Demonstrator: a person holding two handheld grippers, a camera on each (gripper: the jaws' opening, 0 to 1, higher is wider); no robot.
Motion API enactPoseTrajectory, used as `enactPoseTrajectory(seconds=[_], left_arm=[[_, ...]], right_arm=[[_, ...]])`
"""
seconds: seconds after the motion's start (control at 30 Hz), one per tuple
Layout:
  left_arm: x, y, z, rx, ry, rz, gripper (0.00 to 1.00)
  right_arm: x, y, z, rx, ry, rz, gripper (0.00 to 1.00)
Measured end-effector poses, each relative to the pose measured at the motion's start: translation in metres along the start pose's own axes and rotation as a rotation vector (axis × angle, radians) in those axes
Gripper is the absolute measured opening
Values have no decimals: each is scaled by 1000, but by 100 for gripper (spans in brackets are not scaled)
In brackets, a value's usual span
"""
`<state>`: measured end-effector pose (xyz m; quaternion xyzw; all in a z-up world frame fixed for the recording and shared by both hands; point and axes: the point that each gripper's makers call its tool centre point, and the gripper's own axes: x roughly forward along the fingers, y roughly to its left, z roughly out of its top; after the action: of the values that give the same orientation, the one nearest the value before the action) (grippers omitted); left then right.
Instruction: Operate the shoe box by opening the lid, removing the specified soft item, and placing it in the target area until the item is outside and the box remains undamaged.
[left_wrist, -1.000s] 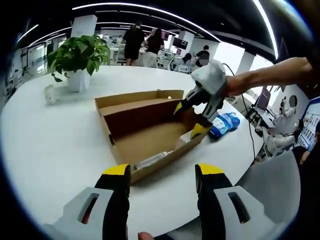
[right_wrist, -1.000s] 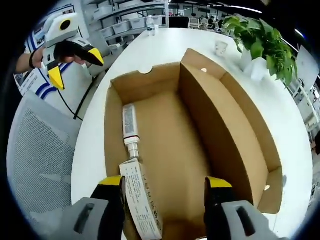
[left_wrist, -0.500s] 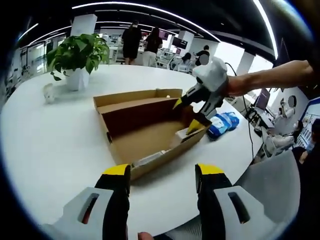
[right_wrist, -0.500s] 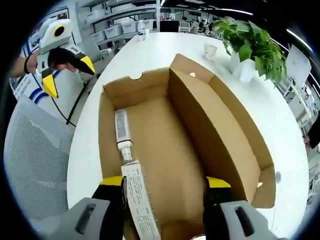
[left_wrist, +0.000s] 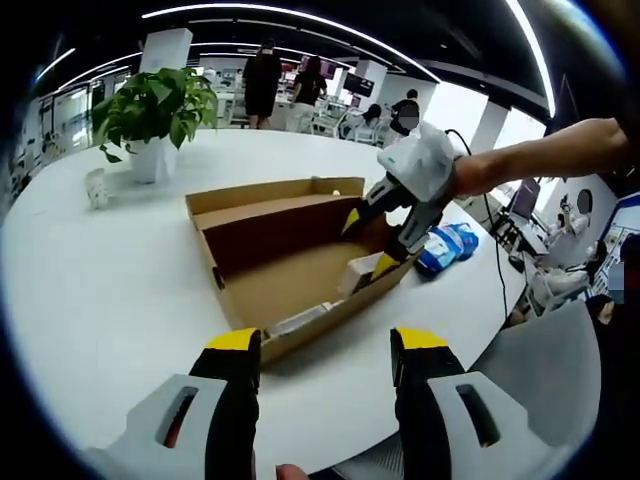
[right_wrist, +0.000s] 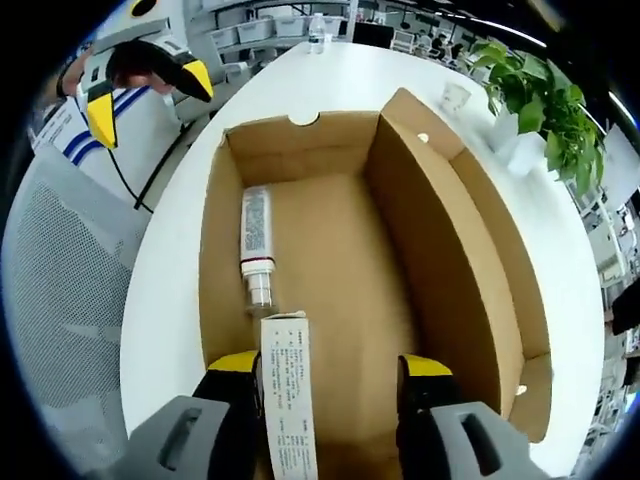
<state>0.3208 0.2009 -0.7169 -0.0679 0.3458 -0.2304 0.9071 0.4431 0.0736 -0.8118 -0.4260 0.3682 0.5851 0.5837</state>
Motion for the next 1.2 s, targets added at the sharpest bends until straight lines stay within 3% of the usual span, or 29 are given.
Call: enactPoseTrajectory(seconds=[0.1,0.33,0.43,0.47,0.67,1.2], left_arm=[[0,0,0,0,2,1,53],[1,-1,-1,-1,2,1,53],[2,-2,-1,-1,2,-2,53],[2,-2,-1,-1,1,-2,53],[0,-2,-1,-1,2,0,53],[-4,-7,8,9,-17,2,53]], right_arm=[[3,3,-11,-19,53,2,45],[11,8,-21,14,78,3,34],[12,17,-23,53,84,41,20],[13,17,-19,89,56,31,17],[7,15,-20,64,65,25,17],[-27,-7,0,125,-17,-39,17]])
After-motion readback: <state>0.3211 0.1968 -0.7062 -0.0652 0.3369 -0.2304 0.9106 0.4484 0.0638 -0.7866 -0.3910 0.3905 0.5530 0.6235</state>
